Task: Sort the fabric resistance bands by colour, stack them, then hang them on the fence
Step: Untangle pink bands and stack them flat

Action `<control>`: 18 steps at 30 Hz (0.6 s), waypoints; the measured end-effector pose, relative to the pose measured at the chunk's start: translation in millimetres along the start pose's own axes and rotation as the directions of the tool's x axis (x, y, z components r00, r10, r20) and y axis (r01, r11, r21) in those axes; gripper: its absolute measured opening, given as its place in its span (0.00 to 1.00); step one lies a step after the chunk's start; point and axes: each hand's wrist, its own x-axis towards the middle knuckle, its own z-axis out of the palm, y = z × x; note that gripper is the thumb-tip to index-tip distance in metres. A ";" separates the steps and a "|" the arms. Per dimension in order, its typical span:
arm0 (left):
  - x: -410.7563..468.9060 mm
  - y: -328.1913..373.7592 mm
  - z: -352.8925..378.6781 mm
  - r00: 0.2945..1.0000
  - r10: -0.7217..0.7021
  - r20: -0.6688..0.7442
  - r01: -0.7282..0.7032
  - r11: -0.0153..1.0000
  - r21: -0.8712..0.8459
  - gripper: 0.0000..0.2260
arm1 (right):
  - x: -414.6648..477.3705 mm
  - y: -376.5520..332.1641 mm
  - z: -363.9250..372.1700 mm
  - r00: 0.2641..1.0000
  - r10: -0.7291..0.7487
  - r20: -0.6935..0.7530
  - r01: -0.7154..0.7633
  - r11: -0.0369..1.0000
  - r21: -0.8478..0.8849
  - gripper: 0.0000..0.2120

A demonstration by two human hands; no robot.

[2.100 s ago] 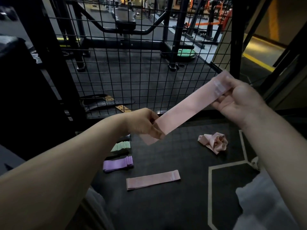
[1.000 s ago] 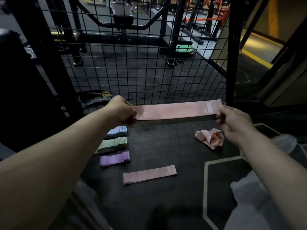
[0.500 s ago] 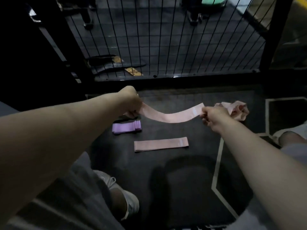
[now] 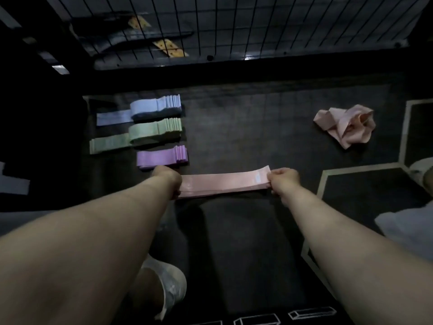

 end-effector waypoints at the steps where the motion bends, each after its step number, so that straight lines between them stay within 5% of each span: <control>1: 4.4 -3.0 3.7 1.000 -0.018 -0.009 0.018 1.000 0.021 0.08 | 2.5 2.6 2.6 1.000 0.010 -0.003 -0.010 1.000 -0.011 0.04; 18: 29.1 -20.5 28.7 0.992 0.127 0.010 -0.114 0.852 0.511 0.12 | 46.2 33.8 23.3 1.000 0.005 0.005 -0.004 0.978 -0.210 0.04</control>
